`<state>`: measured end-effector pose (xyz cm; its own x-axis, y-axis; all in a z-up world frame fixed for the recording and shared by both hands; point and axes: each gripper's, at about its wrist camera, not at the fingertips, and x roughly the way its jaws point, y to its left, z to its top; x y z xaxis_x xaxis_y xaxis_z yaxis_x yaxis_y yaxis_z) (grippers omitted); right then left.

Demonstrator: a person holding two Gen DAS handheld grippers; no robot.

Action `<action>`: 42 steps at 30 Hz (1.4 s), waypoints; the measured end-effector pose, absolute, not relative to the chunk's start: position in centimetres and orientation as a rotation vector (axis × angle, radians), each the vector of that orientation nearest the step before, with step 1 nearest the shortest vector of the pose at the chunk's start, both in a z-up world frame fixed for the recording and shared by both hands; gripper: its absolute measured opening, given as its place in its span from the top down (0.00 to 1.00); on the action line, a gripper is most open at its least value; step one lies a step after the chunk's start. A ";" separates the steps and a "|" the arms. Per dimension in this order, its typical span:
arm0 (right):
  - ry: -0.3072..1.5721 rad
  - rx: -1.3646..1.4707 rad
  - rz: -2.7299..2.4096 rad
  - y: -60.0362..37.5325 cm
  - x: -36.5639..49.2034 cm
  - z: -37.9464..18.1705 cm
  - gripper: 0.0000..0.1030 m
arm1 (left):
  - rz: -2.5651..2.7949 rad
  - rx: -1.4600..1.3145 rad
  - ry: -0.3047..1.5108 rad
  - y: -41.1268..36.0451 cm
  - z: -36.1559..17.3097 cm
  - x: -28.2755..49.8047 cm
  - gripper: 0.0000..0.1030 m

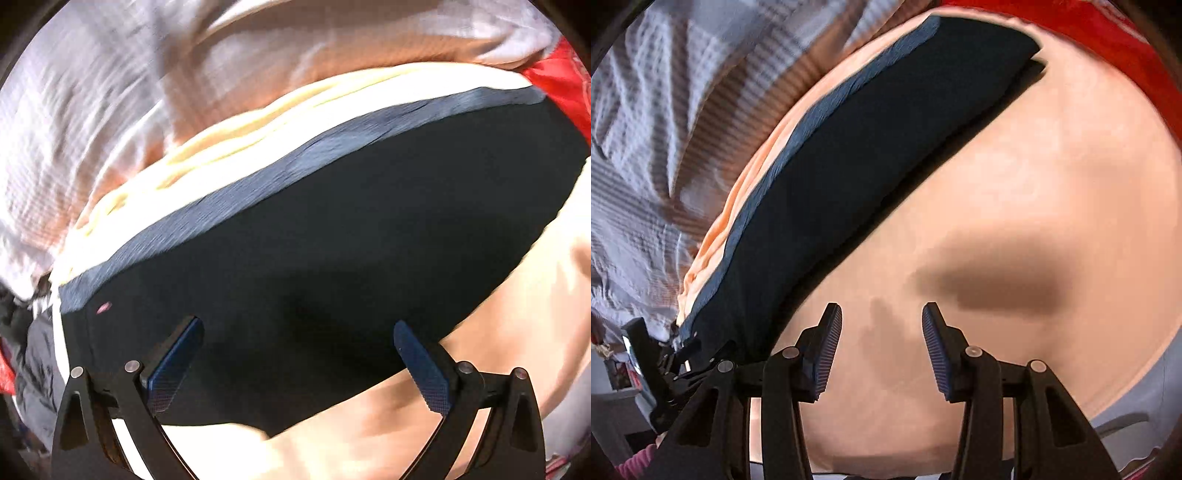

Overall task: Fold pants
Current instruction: 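Fold the trousers again with the right gripper toward the left gripper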

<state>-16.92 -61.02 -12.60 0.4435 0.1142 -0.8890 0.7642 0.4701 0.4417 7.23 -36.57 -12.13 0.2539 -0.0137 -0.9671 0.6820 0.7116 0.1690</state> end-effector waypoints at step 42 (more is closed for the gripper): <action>0.686 1.408 -0.353 -76.1 -21.0 -17.6 0.57 | -0.452 0.440 1.364 -52.4 -16.2 5.6 0.00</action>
<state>-21.02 -76.12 -17.63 0.7613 0.1676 -0.6264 0.6074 0.1541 0.7793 5.58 -52.36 -16.16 0.1479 -0.0523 -0.9876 0.5473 0.8361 0.0377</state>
